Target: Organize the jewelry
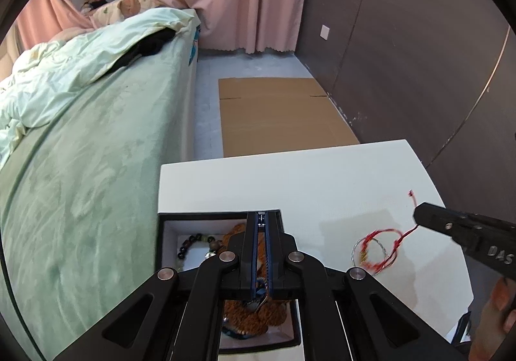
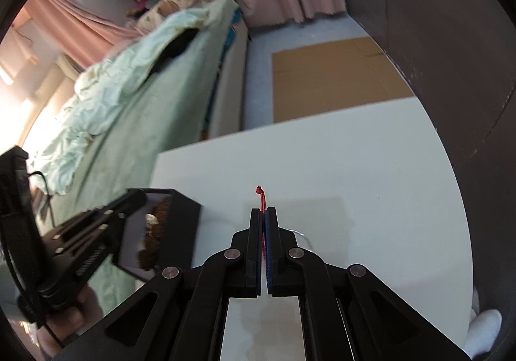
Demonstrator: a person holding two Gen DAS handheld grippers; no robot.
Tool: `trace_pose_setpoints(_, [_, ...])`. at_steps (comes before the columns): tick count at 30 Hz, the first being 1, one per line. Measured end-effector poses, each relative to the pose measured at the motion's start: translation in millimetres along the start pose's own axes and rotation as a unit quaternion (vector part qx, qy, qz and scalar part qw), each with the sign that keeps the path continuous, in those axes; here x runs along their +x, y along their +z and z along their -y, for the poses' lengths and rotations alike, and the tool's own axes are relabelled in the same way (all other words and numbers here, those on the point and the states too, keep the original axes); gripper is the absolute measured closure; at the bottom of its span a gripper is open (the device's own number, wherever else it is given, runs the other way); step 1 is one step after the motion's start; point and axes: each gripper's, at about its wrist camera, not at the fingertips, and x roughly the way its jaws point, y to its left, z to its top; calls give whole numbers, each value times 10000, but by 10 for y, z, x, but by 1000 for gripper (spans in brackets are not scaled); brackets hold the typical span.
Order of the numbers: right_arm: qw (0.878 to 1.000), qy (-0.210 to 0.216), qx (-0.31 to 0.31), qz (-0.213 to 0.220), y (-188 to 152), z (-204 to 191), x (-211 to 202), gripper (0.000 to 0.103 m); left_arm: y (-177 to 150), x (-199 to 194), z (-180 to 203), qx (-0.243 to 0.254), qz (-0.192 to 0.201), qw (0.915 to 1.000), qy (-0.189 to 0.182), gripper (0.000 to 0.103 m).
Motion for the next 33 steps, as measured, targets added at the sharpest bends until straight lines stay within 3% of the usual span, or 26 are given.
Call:
trace_pose_setpoints(8, [9991,333,86,242,-113,-193,-195,100,-122,-118,-239,-368,-22,9993,19,99])
trace_pose_setpoints(14, [9974,577,113,427,-184,-383,-290,100,-177,-205,-500,-1019,-146,9942,-322,97])
trace_pose_setpoints(16, [9967,661,132,458,-199,-433,-305,100,-210,-260,-571,-1166,-104,9923,-412,93])
trace_pose_setpoints(20, [9947,861,137,547,-217,-581,-320,100,-253,-397,-626,-1188,64,9922,-373,44])
trace_pose_setpoints(33, [9859,1448,41,839,-248,-1067,-223,100,-363,-661,-949,-1332,268,9902,-315,42])
